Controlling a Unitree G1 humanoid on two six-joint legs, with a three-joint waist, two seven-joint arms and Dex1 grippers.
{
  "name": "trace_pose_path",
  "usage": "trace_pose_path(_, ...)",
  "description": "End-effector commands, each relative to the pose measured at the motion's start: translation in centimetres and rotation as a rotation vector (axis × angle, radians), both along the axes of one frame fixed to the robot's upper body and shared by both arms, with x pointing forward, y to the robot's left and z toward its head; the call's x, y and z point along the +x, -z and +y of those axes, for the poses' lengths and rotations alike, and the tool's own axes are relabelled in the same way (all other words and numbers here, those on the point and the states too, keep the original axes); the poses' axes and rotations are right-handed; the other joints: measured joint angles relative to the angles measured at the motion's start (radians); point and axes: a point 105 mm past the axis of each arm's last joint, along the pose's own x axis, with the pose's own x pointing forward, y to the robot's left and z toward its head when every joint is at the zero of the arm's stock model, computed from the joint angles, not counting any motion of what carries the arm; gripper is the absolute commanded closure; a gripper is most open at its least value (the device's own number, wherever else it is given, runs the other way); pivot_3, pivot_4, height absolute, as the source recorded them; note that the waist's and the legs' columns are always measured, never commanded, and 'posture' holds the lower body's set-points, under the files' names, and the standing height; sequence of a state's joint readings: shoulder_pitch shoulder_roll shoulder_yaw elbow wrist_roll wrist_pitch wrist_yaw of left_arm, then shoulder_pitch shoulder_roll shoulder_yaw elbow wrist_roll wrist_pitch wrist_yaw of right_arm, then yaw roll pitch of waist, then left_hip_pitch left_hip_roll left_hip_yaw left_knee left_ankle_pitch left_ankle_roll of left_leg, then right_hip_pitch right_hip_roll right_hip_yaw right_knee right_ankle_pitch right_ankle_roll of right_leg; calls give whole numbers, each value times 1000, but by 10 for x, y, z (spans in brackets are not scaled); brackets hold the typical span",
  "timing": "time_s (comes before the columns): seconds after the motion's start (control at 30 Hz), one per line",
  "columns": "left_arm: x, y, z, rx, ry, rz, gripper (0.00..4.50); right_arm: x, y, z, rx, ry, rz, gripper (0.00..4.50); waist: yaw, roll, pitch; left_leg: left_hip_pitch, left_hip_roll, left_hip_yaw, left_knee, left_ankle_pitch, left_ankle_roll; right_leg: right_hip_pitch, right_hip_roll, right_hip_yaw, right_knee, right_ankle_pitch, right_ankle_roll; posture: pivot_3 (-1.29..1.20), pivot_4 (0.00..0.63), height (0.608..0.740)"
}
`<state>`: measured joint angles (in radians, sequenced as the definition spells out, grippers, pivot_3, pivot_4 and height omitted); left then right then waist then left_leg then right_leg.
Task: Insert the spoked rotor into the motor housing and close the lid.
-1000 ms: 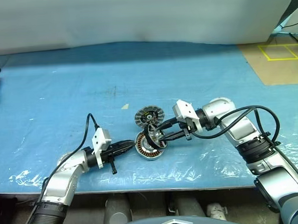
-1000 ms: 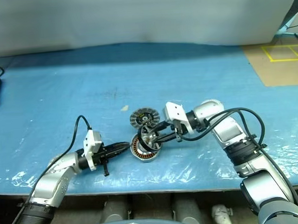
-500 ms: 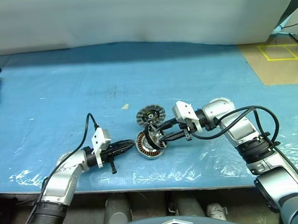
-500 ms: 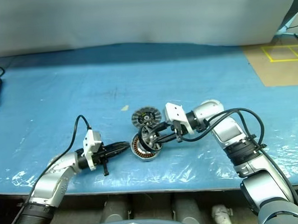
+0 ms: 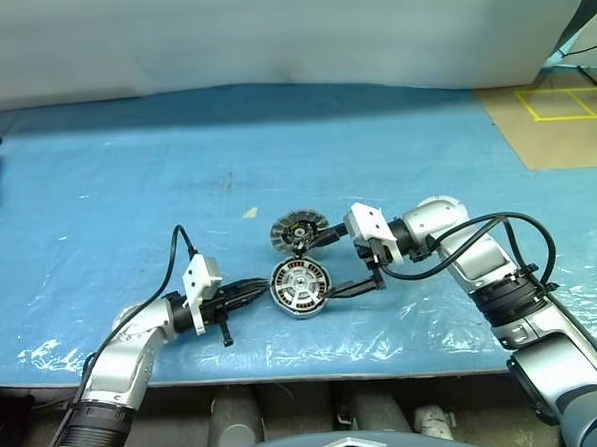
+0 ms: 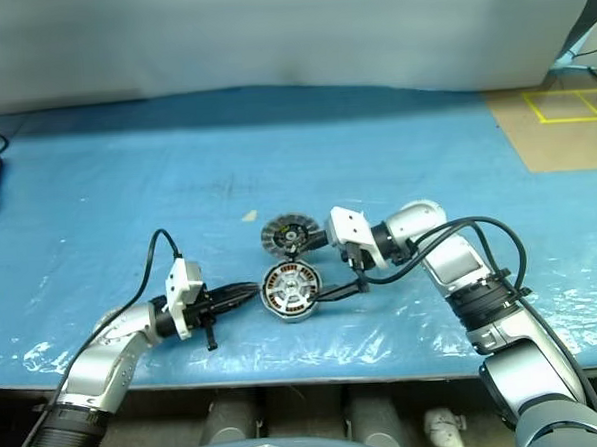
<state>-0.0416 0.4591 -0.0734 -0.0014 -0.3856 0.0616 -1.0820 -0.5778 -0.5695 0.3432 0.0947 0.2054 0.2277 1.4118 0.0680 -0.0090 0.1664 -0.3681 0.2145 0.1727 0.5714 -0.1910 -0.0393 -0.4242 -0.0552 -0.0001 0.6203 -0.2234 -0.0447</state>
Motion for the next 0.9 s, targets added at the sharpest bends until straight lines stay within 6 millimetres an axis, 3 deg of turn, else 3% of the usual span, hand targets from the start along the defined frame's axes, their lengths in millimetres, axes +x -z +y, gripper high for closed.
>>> trace_pose_path(0.03,2,-8,3,1,-3,-41,4205,-3,-16,5,57,-25,-23,24,0,0,0,0,0,0,0,0,0,0,0,0,0,0,0,0,150,740)
trace_pose_path(0.1,2,-9,4,1,-6,-42,4205,-3,-16,5,62,-23,-13,24,0,0,0,0,0,0,0,0,0,0,0,0,0,0,0,0,150,740)
trace_pose_path(0.2,2,-9,5,1,-9,-41,4205,-4,-14,5,66,-16,7,659,0,0,0,0,0,0,0,0,0,0,0,0,0,0,0,0,150,740)
trace_pose_path(0.57,0,-10,14,8,-41,-44,4205,-2,2,23,93,9,57,4414,0,0,0,0,0,0,0,0,0,0,0,0,0,0,0,0,150,740)
trace_pose_path(0.9,-1,-10,13,7,-52,-46,4205,-2,28,28,51,42,86,4465,0,0,0,0,-1,0,0,0,0,0,0,0,0,0,0,0,150,740)
